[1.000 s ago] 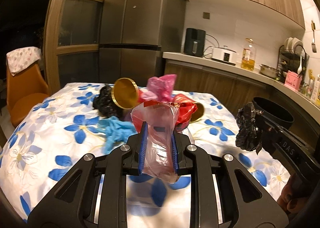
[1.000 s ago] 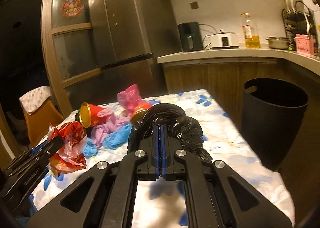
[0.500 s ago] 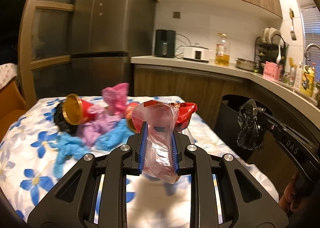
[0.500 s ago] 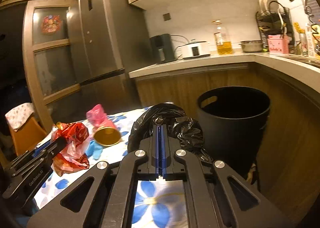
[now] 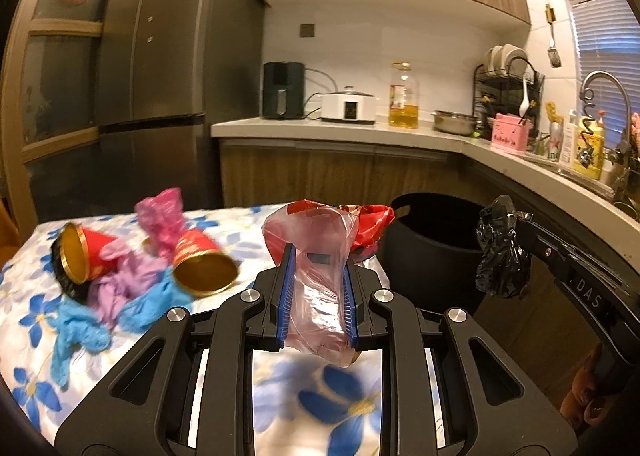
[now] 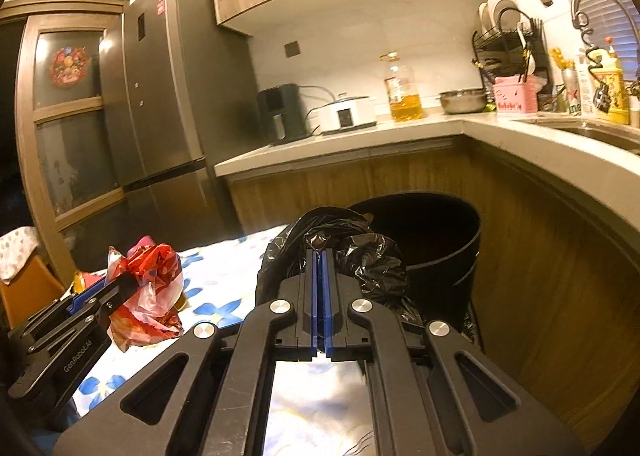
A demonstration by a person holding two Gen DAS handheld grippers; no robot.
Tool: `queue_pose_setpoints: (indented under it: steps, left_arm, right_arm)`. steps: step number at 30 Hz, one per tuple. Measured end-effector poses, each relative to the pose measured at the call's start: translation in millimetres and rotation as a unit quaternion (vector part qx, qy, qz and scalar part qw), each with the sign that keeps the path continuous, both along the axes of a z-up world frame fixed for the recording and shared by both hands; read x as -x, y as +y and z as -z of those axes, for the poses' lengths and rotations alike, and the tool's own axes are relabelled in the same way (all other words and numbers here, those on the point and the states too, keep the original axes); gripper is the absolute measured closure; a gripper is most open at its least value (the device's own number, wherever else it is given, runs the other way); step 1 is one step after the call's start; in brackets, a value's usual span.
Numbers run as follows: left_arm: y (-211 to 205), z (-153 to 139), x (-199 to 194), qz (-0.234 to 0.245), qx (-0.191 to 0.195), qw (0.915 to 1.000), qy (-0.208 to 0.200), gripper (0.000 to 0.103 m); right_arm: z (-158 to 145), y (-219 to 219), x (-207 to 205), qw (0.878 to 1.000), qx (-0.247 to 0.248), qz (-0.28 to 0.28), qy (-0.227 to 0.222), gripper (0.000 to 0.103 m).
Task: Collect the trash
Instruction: 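Carry both bags over the black bin and open both tools to drop them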
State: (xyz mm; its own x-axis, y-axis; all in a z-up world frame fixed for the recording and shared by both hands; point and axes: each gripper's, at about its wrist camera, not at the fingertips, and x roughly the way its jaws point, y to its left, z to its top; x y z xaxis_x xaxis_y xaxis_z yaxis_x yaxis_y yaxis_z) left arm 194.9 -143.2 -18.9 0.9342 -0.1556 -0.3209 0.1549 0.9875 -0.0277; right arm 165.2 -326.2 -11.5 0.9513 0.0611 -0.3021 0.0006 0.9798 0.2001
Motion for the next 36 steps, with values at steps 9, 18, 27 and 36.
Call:
queue_pose_setpoints:
  steps: [9, 18, 27, 36]
  left_arm:
    - [-43, -21, -34, 0.035, 0.003, 0.9991, -0.024, 0.083]
    - [-79, -29, -71, 0.067, 0.009, 0.9971, -0.035, 0.082]
    - [-107, -25, -105, 0.093, 0.010, 0.9952, -0.029, 0.082]
    - [-124, -18, -125, 0.125, 0.019, 0.9916, -0.024, 0.082]
  right_arm:
    - [-19, -28, -21, 0.999, 0.013, 0.040, -0.023, 0.100]
    - [-27, -45, -46, 0.998, 0.018, 0.054, -0.035, 0.100]
    - [-26, -59, -69, 0.998, 0.018, 0.058, -0.034, 0.100]
    - [-23, -68, -85, 0.998, 0.017, 0.054, -0.030, 0.100]
